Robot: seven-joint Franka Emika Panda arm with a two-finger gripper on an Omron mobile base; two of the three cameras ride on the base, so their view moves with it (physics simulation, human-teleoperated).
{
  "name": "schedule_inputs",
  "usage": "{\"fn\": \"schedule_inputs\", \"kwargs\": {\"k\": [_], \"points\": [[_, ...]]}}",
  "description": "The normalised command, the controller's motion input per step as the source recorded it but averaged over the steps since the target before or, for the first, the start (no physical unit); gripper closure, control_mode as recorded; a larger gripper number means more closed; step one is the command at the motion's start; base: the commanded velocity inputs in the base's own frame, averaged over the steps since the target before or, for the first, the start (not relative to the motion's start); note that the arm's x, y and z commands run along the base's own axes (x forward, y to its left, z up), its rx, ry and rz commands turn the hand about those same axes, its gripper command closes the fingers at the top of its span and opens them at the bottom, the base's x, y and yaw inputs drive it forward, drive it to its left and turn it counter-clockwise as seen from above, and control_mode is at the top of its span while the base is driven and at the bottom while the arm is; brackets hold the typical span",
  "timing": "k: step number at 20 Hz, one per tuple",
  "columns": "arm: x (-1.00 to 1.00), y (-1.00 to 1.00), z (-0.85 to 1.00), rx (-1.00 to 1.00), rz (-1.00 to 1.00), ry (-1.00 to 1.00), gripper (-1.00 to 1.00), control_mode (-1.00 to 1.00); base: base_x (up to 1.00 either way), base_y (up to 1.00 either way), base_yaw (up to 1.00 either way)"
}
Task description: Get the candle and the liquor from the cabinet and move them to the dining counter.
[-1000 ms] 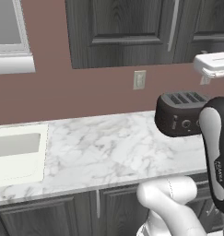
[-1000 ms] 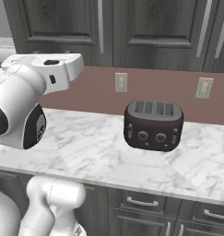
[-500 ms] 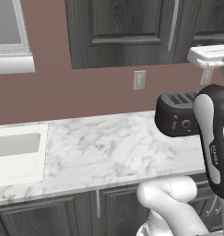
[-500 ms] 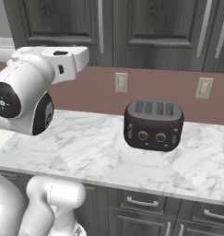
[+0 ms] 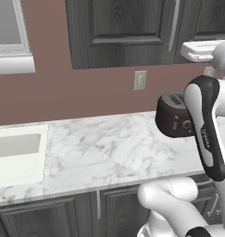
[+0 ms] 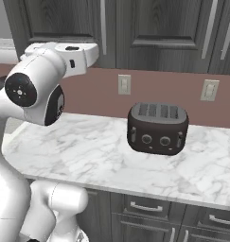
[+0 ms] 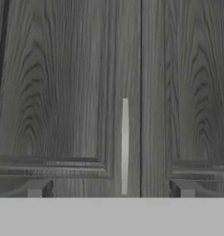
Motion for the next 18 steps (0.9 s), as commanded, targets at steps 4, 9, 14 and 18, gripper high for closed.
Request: {"fn": "schedule_inputs", "kwargs": {"k": [4, 9, 14, 18], "points": [[0.38, -0.16, 0.0, 0.03, 0.0, -0.01, -1.0, -1.0, 0.0, 0.0, 0.0], [0.33, -0.17, 0.0, 0.02, 0.0, -0.01, -1.0, -1.0, 0.0, 0.0, 0.0], [0.38, -0.04, 0.0, 0.0, 0.0, -0.03, -1.0, -1.0, 0.0, 0.0, 0.0], [0.27, 0.0, 0.0, 0.0, 0.0, -0.05, -1.0, -1.0, 0.0, 0.0, 0.0]]}}
